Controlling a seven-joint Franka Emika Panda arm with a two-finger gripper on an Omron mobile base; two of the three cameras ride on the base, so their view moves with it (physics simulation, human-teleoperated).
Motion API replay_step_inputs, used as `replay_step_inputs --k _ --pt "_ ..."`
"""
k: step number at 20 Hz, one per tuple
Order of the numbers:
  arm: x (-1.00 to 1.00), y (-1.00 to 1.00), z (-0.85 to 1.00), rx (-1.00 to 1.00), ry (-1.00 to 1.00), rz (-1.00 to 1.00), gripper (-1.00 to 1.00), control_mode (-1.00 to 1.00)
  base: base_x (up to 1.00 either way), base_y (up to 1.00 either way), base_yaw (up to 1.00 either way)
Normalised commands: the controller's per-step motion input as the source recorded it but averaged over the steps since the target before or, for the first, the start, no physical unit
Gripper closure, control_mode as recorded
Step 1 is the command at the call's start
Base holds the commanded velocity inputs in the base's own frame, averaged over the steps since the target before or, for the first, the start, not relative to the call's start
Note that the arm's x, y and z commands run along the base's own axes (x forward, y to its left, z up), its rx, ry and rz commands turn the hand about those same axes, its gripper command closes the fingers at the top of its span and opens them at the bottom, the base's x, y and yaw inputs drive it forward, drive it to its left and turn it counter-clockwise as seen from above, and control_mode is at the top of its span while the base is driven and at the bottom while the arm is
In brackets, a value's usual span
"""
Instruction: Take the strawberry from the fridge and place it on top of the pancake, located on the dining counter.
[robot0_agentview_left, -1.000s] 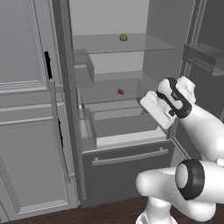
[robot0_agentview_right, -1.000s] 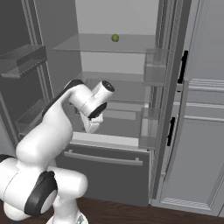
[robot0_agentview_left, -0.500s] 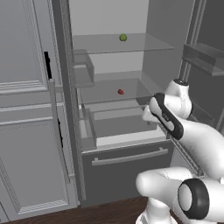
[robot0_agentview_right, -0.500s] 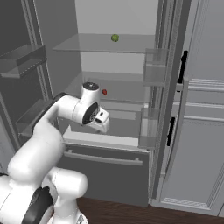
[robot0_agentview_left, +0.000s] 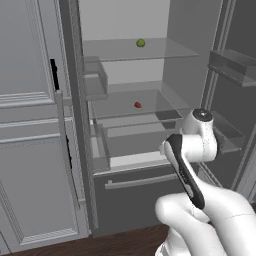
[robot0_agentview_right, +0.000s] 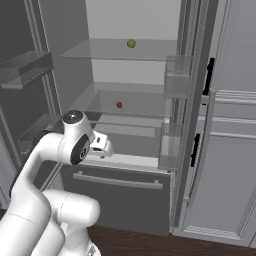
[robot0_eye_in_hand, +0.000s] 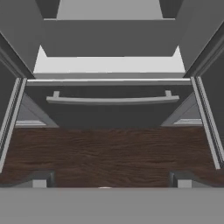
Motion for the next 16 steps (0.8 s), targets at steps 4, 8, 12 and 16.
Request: replay_step_inputs --k 4,8,12,16 --pt "-0.25 0.39 -0.14 -0.01 0.03 -0.1 -1.0 -1.0 0.0 0.0 0.0" --pt "-0.29 0.02 -0.25 0.0 0.0 0.0 -1.0 -1.0 0.0 0.0 0.0" --pt "-0.18 0.0 -0.08 0.03 0.0 0.01 -1.0 -1.0 0.0 0.0 0.0" --pt "-0.2 0.0 -0.17 0.0 0.0 0.04 -1.0 -1.0 0.0 0.0 0.0"
